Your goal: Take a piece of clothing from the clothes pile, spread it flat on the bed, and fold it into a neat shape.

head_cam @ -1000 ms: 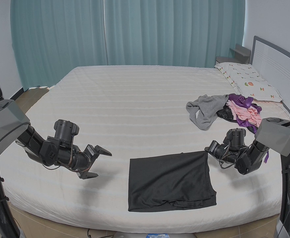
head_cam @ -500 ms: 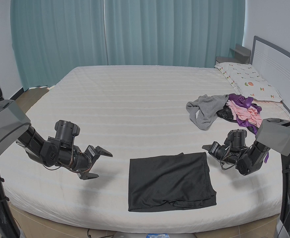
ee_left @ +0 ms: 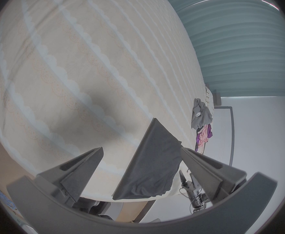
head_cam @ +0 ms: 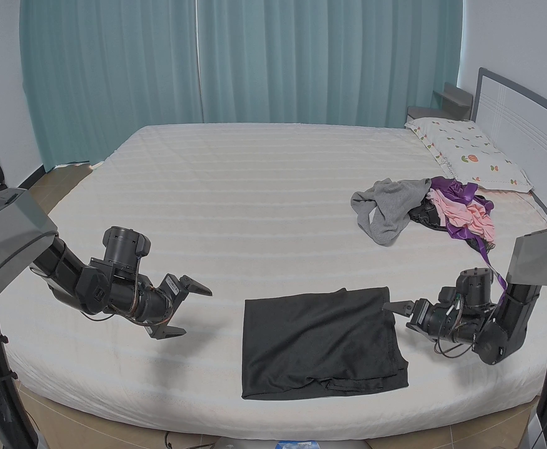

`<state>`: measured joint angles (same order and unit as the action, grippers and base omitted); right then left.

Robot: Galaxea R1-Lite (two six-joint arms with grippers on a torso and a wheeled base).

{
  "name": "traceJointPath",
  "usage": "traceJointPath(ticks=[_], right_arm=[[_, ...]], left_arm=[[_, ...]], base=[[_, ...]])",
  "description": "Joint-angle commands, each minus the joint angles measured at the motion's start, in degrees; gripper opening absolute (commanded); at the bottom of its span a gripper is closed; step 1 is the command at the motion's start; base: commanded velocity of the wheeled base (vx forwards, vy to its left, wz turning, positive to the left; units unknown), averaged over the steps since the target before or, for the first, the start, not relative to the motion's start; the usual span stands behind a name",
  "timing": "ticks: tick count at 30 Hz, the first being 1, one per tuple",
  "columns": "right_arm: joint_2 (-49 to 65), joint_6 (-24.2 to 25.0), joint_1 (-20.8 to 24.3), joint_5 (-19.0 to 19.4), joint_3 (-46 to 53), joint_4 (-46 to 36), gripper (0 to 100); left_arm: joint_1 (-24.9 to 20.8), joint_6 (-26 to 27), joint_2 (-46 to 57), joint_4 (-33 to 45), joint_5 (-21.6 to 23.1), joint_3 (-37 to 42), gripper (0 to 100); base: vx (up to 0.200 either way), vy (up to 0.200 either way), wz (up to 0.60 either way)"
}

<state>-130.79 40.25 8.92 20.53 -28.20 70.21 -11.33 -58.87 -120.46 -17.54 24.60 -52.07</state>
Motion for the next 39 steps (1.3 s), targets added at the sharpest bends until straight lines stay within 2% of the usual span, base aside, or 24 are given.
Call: traceJointPath(ticks=[1, 9, 30, 31, 39], right_arm=[[3.44, -3.78, 0.57, 5.49, 13.87, 9.42, 100], [1.51, -3.95, 2.94, 6.28, 15.10, 10.39, 100], [-3.24, -5.36, 4.79, 6.28, 14.31, 10.48, 100], [-3.24, -5.36, 4.79, 6.28, 14.31, 10.48, 0], [-3.06, -8.26, 4.52, 5.49, 15.72, 10.39, 0]], left_arm=[[-0.01, -0.19, 0.05, 0.05, 0.01, 0.12, 100], [-0.01, -0.11, 0.05, -0.04, 0.01, 0.21, 100], [-0.01, -0.11, 0.13, -0.04, 0.01, 0.21, 100], [-0.01, -0.11, 0.13, -0.04, 0.01, 0.21, 100], [-0.01, -0.11, 0.13, -0.04, 0.01, 0.30, 100]], base=[[0.000, 0.000, 0.00], [0.000, 0.000, 0.00], [0.000, 0.000, 0.00], [0.000, 0.000, 0.00], [0.000, 0.000, 0.00]])
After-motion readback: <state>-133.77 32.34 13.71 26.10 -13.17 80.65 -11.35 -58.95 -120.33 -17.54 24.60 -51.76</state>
